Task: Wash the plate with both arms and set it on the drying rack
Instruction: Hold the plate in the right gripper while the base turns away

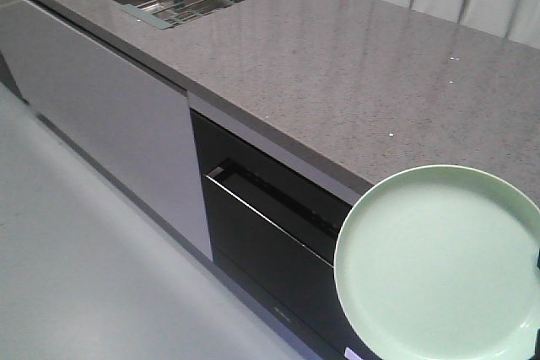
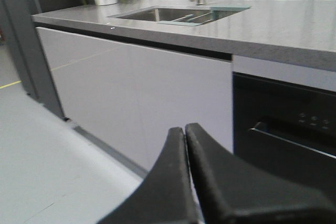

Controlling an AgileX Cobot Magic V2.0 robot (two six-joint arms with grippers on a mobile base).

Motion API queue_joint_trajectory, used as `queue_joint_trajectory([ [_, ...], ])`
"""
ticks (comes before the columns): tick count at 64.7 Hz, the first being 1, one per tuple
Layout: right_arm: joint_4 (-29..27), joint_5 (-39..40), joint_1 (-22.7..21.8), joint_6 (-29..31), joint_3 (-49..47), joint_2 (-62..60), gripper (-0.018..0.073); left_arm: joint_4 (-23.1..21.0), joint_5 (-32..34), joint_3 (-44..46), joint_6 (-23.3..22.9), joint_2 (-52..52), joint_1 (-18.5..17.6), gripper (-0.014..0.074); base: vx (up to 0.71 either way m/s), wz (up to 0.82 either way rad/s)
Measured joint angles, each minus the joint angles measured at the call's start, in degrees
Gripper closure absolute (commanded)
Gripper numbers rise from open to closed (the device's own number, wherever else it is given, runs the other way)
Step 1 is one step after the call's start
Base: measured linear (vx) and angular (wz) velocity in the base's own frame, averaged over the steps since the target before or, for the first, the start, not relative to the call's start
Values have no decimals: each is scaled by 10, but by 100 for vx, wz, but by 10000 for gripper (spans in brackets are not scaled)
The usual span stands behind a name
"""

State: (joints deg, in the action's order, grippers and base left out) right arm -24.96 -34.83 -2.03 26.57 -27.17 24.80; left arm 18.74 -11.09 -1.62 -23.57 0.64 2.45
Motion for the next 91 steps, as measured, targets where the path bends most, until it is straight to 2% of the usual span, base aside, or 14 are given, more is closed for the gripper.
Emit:
queue_joint_trajectory([
  [91,0,-1,0,0,0,0,561,0,0,0,0,0,0,603,-1,44],
])
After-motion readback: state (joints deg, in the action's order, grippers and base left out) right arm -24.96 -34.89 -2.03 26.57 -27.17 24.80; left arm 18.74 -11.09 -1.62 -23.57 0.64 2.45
